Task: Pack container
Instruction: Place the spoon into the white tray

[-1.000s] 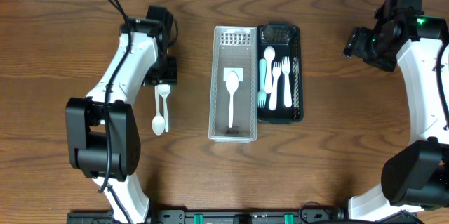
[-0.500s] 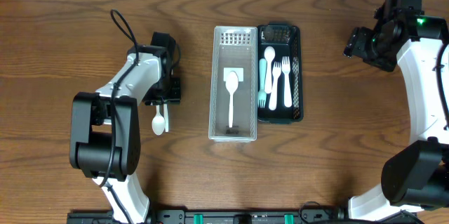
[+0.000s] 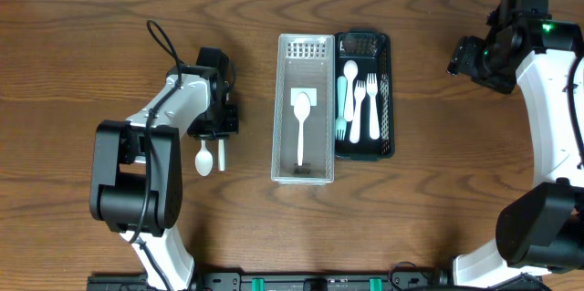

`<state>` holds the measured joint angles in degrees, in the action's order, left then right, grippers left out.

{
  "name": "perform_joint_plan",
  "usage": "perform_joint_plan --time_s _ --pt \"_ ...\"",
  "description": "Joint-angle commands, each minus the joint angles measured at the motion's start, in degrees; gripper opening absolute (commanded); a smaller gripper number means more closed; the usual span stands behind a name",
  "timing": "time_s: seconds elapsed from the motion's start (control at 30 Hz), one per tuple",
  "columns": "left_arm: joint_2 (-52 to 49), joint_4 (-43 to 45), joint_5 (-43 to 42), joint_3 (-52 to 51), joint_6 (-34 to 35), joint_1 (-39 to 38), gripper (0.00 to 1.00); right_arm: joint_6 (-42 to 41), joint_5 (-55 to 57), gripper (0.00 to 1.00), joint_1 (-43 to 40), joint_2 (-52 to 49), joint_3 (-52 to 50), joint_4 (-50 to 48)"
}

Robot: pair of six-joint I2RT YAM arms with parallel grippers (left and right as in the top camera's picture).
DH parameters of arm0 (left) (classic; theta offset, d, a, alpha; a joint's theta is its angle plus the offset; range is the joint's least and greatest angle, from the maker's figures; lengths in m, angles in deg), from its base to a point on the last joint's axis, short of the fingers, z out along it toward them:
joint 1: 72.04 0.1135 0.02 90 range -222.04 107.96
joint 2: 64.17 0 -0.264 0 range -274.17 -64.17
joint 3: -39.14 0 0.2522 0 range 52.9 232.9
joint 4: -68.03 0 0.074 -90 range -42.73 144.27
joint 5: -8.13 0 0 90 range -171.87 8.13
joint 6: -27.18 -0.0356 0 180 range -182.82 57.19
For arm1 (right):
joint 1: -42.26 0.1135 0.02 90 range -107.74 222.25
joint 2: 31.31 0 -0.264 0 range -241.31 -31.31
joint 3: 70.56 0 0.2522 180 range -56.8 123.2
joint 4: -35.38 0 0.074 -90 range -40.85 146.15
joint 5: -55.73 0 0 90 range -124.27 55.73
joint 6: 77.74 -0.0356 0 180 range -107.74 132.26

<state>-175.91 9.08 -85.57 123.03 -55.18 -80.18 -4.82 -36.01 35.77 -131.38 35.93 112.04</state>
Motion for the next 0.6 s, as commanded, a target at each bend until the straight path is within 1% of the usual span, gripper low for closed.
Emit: perform_joint_plan --time_s 0.0,0.17,0.3,0.4,0.57 --pt "-0.2 -3.3 -0.6 1.4 -0.3 -0.1 0.09 0.9 0.2 0.72 -0.3 0.1 0.3 0.3" --pt "2.8 -11.8 0.1 11.4 -0.3 -1.1 0.06 1.1 0.2 0.72 -0.3 0.1 0.3 0.7" --pt "6.9 -17.5 0.0 21.6 -0.3 -4.8 0.06 1.3 0.2 0.72 -0.3 0.1 0.3 0.8" --pt "9.7 -17.2 0.1 25.2 -0.3 -9.3 0.06 1.3 0.2 0.72 -0.3 0.1 0.3 0.8" --pt "10.3 -13.7 0.1 25.2 -0.2 -17.8 0.06 1.3 0.2 0.73 -0.3 0.1 0.3 0.5"
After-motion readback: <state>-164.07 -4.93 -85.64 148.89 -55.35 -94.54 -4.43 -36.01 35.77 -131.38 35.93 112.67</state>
